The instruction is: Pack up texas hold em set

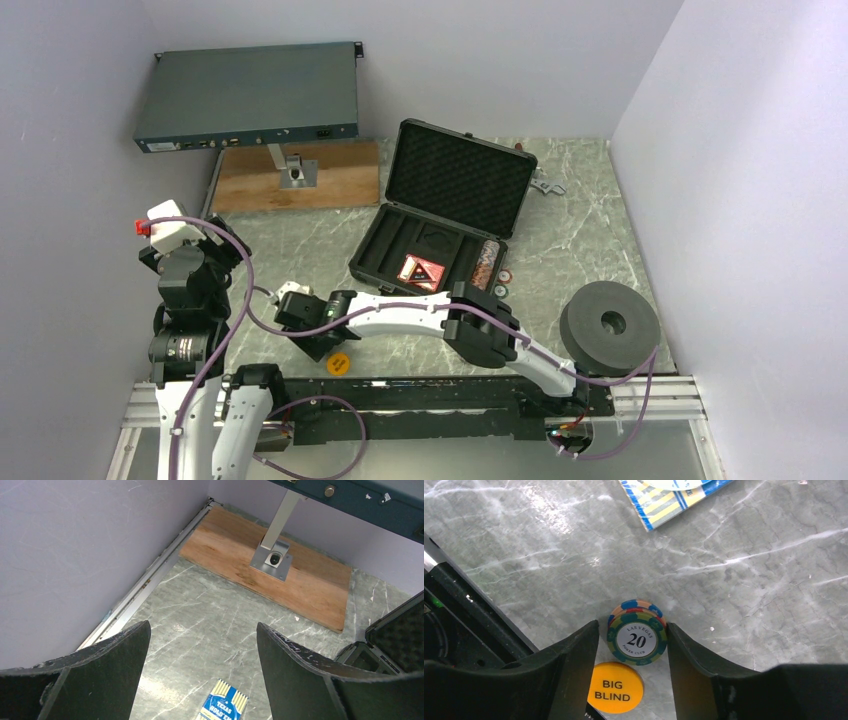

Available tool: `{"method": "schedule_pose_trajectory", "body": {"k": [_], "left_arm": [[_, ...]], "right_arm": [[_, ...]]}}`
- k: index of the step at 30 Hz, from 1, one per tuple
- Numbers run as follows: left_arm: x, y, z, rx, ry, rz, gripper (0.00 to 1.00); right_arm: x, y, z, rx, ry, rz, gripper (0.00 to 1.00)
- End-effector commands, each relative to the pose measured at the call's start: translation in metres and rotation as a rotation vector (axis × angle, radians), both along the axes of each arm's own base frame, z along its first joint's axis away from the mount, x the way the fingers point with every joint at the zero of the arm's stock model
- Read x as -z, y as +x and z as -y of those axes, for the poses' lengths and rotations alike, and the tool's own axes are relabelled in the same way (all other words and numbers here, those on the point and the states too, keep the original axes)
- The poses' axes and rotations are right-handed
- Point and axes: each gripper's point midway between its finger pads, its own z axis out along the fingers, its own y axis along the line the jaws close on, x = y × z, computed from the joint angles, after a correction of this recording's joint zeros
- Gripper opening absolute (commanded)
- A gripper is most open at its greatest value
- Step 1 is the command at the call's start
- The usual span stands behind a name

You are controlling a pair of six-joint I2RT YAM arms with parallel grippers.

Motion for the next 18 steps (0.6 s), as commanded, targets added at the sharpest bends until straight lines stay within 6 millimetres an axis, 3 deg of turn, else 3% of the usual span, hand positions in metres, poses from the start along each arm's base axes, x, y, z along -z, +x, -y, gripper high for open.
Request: {"method": "schedule_pose_trajectory", "body": {"k": [1,5,8,11,15,18], "left_arm": [[-0.005,0.001,0.0,-0.004,-0.009,0.018,0.83],[-0.005,0.001,0.0,-0.005,-0.009,0.019,0.84],[-0.005,0.001,0.0,-0.005,-0.009,0.019,0.84],[-0.004,0.001,-0.001,-0.005,-0.009,0.015,0.84],[-0.004,0.001,-0.001,-0.008,-0.009,0.015,0.84],[-0.005,0.001,-0.001,-0.01,-0.008,0.017,0.84]], "right_arm": [[0.016,-0.014,0.009,-0.015,-0.061,-0.013,0.57],[0.018,-0.017,0.01,-0.018,-0.066,-0.015,0.6],[0.023,-0.018,0.013,-0.015,-0.075,-0.016,0.57],[0.029,-0.018,0.017,-0.009,-0.092,-0.018,0.43],[0.037,-0.018,0.022,-0.003,-0.111,-0.017,0.34],[0.045,-0.02,0.026,-0.002,-0.13,-0.016,0.2]]}}
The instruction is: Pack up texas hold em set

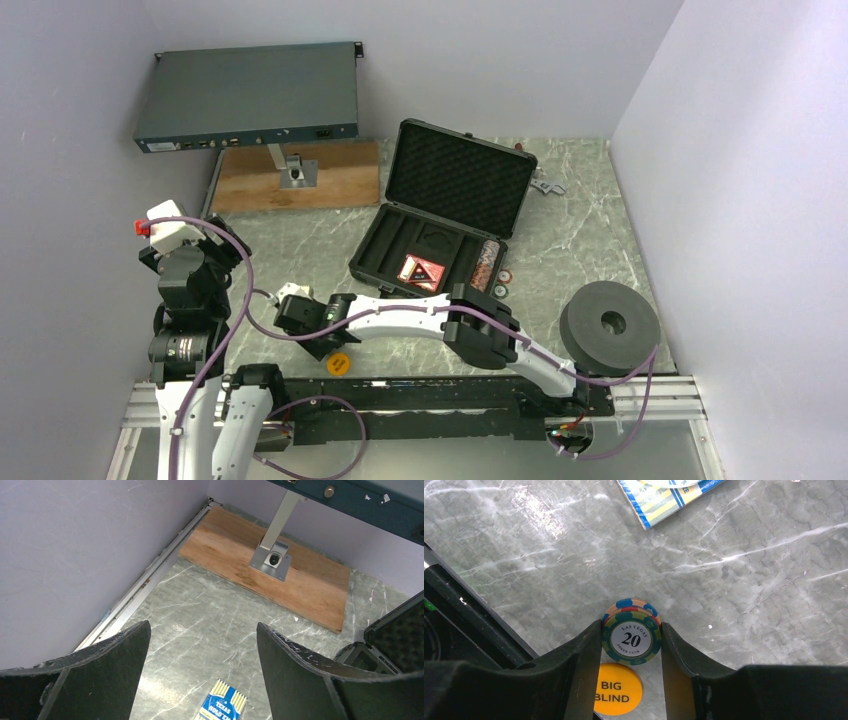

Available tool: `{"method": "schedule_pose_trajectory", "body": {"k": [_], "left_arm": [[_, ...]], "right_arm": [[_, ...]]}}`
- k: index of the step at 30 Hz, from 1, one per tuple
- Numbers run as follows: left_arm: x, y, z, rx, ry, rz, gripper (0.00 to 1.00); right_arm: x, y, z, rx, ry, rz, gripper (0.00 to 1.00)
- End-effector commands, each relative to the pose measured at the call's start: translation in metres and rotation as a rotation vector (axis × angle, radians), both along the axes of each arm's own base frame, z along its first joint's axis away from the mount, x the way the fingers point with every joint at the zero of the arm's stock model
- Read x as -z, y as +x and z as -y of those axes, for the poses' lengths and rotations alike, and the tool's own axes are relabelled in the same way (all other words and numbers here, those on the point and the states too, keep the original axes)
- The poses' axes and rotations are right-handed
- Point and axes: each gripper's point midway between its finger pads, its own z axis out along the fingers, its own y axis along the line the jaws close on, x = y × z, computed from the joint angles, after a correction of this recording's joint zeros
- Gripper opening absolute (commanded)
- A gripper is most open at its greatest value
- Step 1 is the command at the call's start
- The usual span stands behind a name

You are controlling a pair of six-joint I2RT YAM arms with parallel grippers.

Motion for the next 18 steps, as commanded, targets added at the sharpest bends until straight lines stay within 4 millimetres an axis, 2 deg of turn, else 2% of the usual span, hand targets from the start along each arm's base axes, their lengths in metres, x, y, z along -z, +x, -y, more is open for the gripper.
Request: {"method": "schedule_pose_trajectory", "body": {"k": [1,3,8,18], "left_arm": [[-0.004,0.0,-0.002,-0.01,-0.003,0.012,0.83],[-0.004,0.001,-0.002,-0.011,-0.002,0.012,0.84],[-0.004,0.001,-0.002,-0.013,-0.001,0.008,0.84],[-0.003,0.002,-0.003,-0.015,-0.003,0.004,0.83]], "right_arm": [[0.045,-0.018,0.027,-0.005,-0.13,-0.039,0.13],[0.049,-0.02,0.028,-0.009,-0.142,-0.028,0.0],[0.039,-0.021,0.025,-0.013,-0.116,-0.015,0.0],[-0.014,-0.01,0.011,0.002,-0.014,0.051,0.0]]}}
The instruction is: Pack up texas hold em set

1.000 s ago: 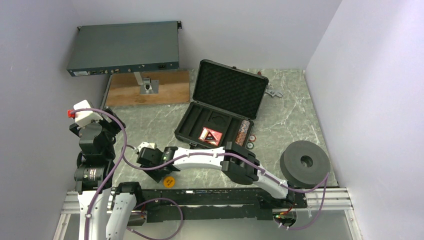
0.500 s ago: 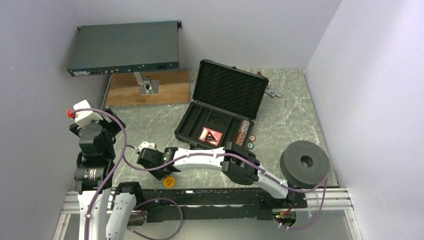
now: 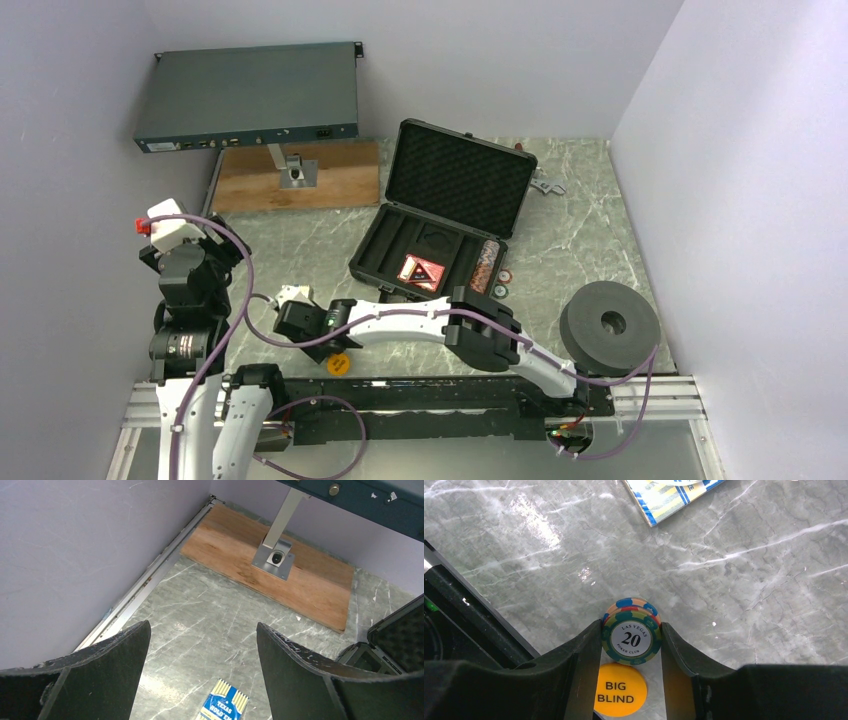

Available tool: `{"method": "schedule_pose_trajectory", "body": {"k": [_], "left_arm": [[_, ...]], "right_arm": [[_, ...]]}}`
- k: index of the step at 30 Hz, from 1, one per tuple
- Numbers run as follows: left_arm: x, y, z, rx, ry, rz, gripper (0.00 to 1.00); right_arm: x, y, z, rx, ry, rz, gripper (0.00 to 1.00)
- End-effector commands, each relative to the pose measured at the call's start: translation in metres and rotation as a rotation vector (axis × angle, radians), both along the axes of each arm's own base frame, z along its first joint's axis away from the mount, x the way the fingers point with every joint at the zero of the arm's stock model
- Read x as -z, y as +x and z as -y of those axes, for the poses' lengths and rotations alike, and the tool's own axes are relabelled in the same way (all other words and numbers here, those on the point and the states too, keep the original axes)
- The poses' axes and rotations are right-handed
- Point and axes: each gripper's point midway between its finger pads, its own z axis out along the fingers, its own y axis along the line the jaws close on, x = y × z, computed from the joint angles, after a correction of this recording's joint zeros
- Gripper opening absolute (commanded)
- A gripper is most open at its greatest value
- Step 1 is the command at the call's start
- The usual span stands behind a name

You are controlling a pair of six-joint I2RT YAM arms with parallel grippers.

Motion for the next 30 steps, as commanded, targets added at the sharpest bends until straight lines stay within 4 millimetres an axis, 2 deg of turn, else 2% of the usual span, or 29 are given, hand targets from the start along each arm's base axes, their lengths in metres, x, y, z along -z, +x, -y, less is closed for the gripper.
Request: {"method": "schedule_pose_trajectory", "body": {"k": [1,15,30], "left_arm": [[-0.005,0.001,-0.002,-0.008,-0.003,0.014,0.83],[-0.005,0.001,-0.001,-0.006,-0.004,0.017,0.83],[-0.005,0.0,-0.002,-0.008,-0.003,0.019,0.83]], "right_arm": [[-0.015,-0.007,0.012,-0.005,-0.027,0.015,0.0],[-0.052,0.005,0.008,0.017,0.029,0.076,0.0],[-0.089,0.033,0.013,0.056,0.072,0.14,0.0]]}}
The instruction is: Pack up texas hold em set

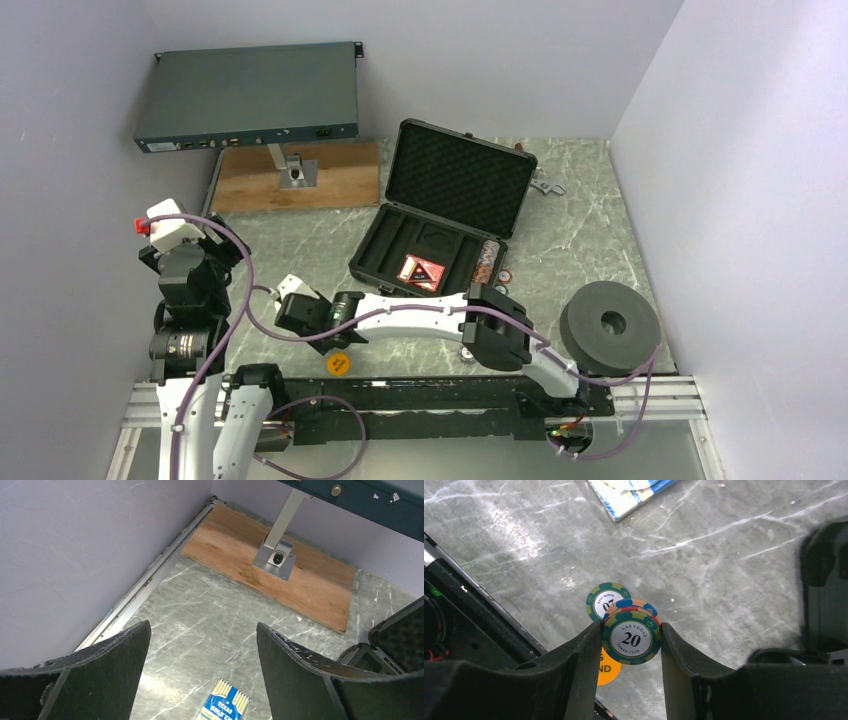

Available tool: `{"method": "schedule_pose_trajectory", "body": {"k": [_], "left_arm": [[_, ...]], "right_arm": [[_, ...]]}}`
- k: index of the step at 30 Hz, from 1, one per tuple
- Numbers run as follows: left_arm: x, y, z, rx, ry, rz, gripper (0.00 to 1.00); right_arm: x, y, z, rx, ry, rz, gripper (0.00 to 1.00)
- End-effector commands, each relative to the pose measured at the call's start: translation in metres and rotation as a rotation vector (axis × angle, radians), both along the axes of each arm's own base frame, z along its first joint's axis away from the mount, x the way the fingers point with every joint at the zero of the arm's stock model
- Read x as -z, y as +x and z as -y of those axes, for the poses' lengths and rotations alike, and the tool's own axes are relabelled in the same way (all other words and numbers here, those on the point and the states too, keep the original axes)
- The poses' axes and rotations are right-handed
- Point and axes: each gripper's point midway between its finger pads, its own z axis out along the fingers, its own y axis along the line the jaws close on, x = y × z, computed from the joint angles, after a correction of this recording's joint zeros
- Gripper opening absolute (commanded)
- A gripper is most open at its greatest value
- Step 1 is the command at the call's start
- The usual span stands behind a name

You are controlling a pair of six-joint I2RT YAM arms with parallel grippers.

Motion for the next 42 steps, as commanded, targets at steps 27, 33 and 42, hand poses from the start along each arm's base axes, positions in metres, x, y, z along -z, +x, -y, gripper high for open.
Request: {"method": "schedule_pose_trajectory", "body": {"k": [27,33,42], "left_arm": [[-0.007,-0.002,-0.001,-0.008,-0.003,0.028,0.83],[-0.008,-0.002,-0.001,-0.004,-0.004,0.033,0.84],[-0.008,-0.003,-0.001,-0.005,-0.003,0.035,0.83]], "right_arm": [[-0.087,0.133,0.051,0.228,0.092,0.173,0.0],[-0.09,0.176,0.065,0.294,0.082,0.201,0.0],[-0.096,0.237,0.086,0.396,0.08,0.239,0.0]]}}
